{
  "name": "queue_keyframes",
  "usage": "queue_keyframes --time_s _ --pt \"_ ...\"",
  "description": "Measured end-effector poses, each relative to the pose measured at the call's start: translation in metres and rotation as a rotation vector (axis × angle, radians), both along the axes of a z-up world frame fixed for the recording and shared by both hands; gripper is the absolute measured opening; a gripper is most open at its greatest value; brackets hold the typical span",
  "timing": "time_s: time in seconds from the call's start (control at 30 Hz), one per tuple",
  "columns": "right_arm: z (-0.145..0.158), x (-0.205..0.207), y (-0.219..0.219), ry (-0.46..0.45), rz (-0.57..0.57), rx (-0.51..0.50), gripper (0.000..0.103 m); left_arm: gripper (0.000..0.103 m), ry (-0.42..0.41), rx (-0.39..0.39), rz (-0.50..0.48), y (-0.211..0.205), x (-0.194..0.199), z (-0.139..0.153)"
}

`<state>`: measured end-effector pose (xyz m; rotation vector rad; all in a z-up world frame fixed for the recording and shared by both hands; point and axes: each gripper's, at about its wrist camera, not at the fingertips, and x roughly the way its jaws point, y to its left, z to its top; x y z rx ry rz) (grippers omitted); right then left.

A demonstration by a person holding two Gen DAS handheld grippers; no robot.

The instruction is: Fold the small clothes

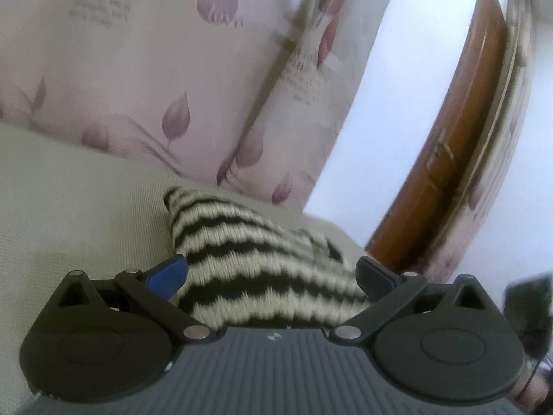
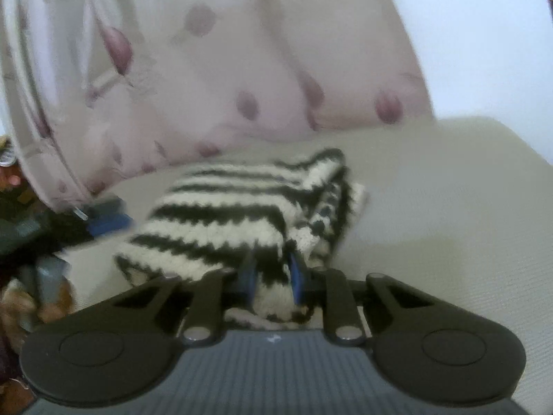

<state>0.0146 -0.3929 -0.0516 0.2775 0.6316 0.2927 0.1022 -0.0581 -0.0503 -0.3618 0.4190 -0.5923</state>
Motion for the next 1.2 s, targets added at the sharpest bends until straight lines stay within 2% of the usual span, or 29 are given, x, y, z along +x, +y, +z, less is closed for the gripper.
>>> queue_keyframes --time_s 0.07,0.13,0.23,0.27,0.3,0.33,0.37,0.43,0.5,0.53,0.6,0.67,0.73,0.87,0.97,1.0,1.07,1.13,1.2 --pt "-0.019 0.003 0.0 0.057 0.038 0.048 0.018 0.1 -0.039 0.025 0.022 -0.005 -0.001 0.008" --pt "-0.023 0.0 0.004 0.033 0.034 0.077 0.018 0.095 -0.072 0.075 0.009 -0.016 -0.001 0.013" --pt "-0.024 0.004 0.004 0.017 0.023 0.119 0.019 0.074 -0.101 0.104 -0.055 -0.033 0.0 0.017" --pt "-0.025 0.005 0.004 0.018 0.022 0.12 0.019 0.062 -0.111 0.115 -0.078 -0.04 -0.001 0.016" --pt "-0.027 0.006 0.005 0.017 0.023 0.117 0.019 0.057 -0.113 0.136 -0.111 -0.048 0.0 0.013" --pt "-0.027 0.006 0.004 0.017 0.021 0.123 0.019 0.056 -0.1 0.159 -0.129 -0.053 0.002 0.008" --pt "-0.028 0.006 0.004 0.018 0.019 0.129 0.019 0.048 -0.072 0.177 -0.143 -0.056 0.004 0.0" --pt "-0.029 0.004 0.001 0.021 0.02 0.141 0.019 0.046 -0.04 0.191 -0.132 -0.054 0.002 -0.015" --pt "-0.031 0.0 -0.002 0.019 0.023 0.147 0.019 0.026 -0.021 0.204 -0.116 -0.047 0.0 -0.029" --pt "-0.03 -0.001 -0.004 0.023 0.021 0.15 0.019 0.024 -0.004 0.172 -0.12 -0.04 0.0 -0.037" --pt "-0.02 -0.002 -0.008 0.023 -0.002 0.156 0.024 0.022 0.032 0.124 -0.134 -0.032 0.006 -0.041" --pt "0.002 -0.006 -0.008 -0.054 -0.033 0.14 0.024 0.021 0.041 0.12 -0.14 -0.033 0.009 -0.041" --pt "0.027 -0.002 0.001 -0.133 -0.046 0.082 0.024 0.021 0.036 0.122 -0.149 -0.033 0.005 -0.044" --pt "0.05 0.039 0.029 -0.187 -0.043 -0.087 0.024 0.021 0.037 0.099 -0.15 -0.029 0.004 -0.045" --pt "0.036 0.078 0.041 -0.153 -0.035 -0.153 0.024 0.021 0.042 0.083 -0.152 -0.026 0.006 -0.046" --pt "0.026 0.091 0.044 -0.118 -0.031 -0.171 0.023 0.021 0.042 0.08 -0.151 -0.027 0.007 -0.045" --pt "-0.012 0.114 0.048 0.014 -0.022 -0.199 0.022 0.021 0.045 0.072 -0.15 -0.025 0.008 -0.046" --pt "-0.03 0.106 0.045 -0.067 -0.031 -0.181 0.022 0.021 0.05 0.06 -0.151 -0.023 0.009 -0.046" --pt "-0.028 0.103 0.037 -0.05 -0.043 -0.122 0.022 0.021 0.049 0.059 -0.151 -0.023 0.008 -0.046"
